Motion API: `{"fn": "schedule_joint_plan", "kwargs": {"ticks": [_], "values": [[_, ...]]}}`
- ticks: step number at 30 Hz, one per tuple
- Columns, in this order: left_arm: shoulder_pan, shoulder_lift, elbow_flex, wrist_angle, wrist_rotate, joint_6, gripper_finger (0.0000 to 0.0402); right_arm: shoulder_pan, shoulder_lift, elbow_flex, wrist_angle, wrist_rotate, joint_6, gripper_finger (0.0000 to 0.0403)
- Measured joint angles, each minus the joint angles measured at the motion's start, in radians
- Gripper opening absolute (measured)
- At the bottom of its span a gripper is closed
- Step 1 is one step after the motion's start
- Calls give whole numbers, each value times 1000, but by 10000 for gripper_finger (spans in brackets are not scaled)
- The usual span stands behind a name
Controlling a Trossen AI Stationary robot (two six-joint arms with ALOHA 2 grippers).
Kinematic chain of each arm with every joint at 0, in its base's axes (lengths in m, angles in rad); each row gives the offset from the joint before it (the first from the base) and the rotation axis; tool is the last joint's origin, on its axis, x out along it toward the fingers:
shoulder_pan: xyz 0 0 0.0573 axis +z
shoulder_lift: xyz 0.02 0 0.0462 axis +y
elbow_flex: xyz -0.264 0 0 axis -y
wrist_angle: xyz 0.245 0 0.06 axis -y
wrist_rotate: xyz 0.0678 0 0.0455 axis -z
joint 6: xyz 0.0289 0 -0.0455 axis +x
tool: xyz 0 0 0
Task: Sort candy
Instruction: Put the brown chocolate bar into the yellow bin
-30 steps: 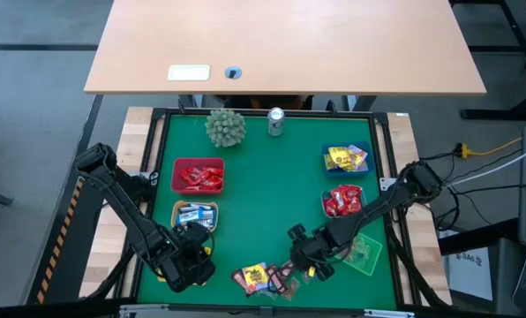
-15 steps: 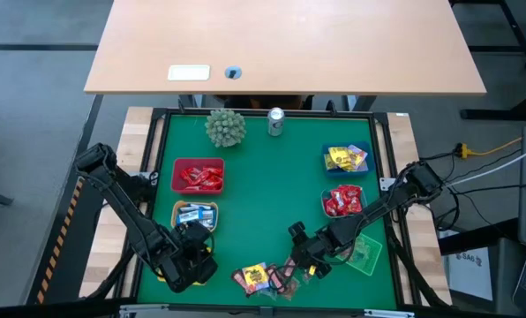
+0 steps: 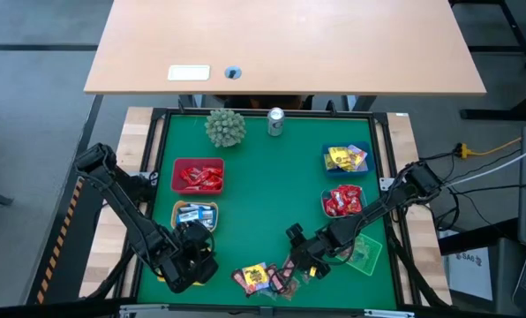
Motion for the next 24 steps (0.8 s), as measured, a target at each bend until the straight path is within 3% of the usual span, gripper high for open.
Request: {"fn": "schedule_joint_plan", "kwargs": {"ticks": [6,17,24], "values": [[0,0,0,4,-18,13,153,0,10,2,2,-4,0,196],[0,0,0,22,-103,42,153,1,12,1,-3,-20,-1,83],[0,0,0,33,-110,65,153,2,12,4,-10,-21,-1,47]]}}
